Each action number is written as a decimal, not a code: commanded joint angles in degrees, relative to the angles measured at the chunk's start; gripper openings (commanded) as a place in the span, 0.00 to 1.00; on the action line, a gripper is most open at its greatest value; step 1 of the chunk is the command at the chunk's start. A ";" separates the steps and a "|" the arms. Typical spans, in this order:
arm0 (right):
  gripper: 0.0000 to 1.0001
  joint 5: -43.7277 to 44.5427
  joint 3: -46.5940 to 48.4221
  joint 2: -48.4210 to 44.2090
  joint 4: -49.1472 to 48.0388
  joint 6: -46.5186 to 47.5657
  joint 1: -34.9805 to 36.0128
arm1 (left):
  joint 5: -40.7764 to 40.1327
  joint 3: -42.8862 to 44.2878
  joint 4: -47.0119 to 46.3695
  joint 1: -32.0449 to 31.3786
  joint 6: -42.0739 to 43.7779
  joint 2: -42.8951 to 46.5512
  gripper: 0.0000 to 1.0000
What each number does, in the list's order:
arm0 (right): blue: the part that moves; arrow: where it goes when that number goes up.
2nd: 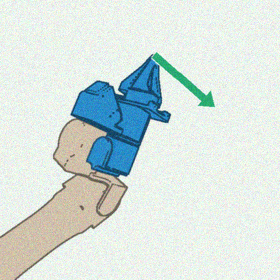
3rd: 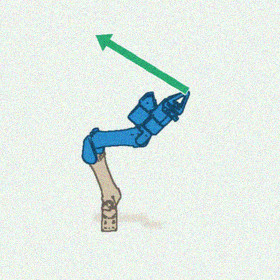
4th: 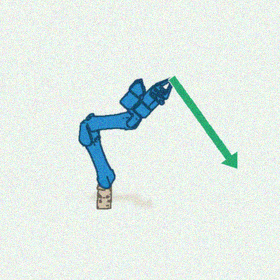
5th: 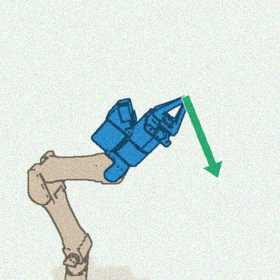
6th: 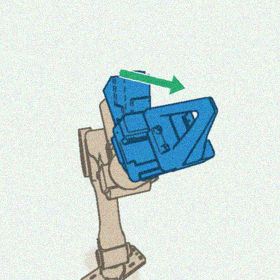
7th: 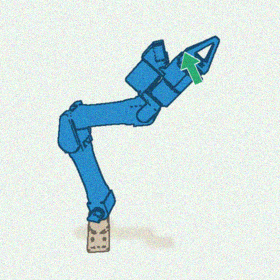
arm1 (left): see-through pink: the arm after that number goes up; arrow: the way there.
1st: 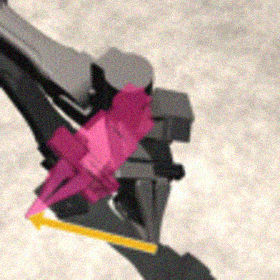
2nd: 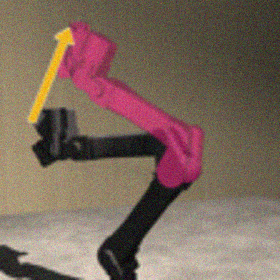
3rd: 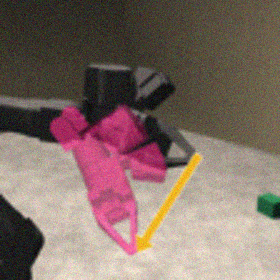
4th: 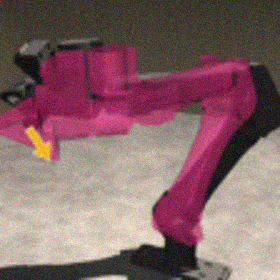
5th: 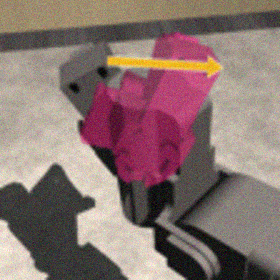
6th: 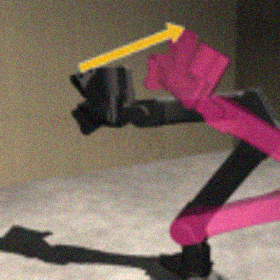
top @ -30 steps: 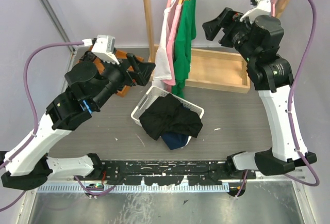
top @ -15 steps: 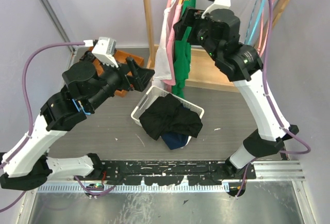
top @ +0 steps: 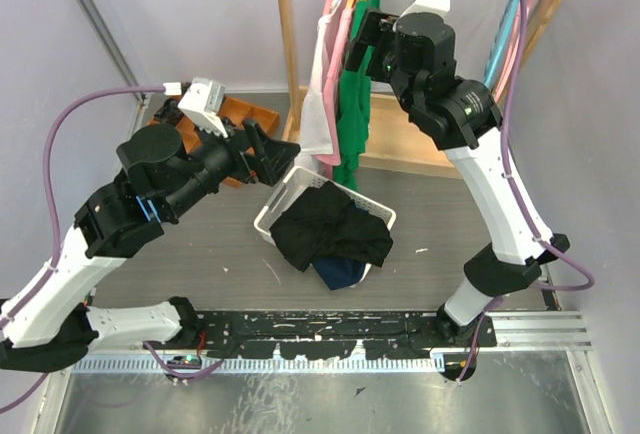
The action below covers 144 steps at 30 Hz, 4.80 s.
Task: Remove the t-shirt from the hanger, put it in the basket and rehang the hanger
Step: Pick up the hanger from the clothesline.
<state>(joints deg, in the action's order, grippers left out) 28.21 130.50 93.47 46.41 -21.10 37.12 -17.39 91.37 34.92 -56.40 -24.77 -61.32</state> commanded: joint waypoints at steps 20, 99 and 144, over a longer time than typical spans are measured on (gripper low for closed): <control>0.73 6.30 2.18 2.31 -0.27 -3.28 0.03 | 0.34 -2.80 -0.34 0.07 2.77 3.31 0.98; 0.01 5.24 -12.59 -7.25 -30.12 16.37 -3.20 | -1.51 -1.72 -6.01 0.13 4.49 0.47 0.98; 0.01 -7.75 -31.96 -42.85 -18.65 17.47 -3.20 | 7.68 19.18 -34.39 0.10 6.95 -29.33 0.99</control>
<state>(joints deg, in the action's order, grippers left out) 22.09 96.75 52.90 33.26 -5.45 34.11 -10.87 107.33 4.19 -56.40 -16.93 -88.86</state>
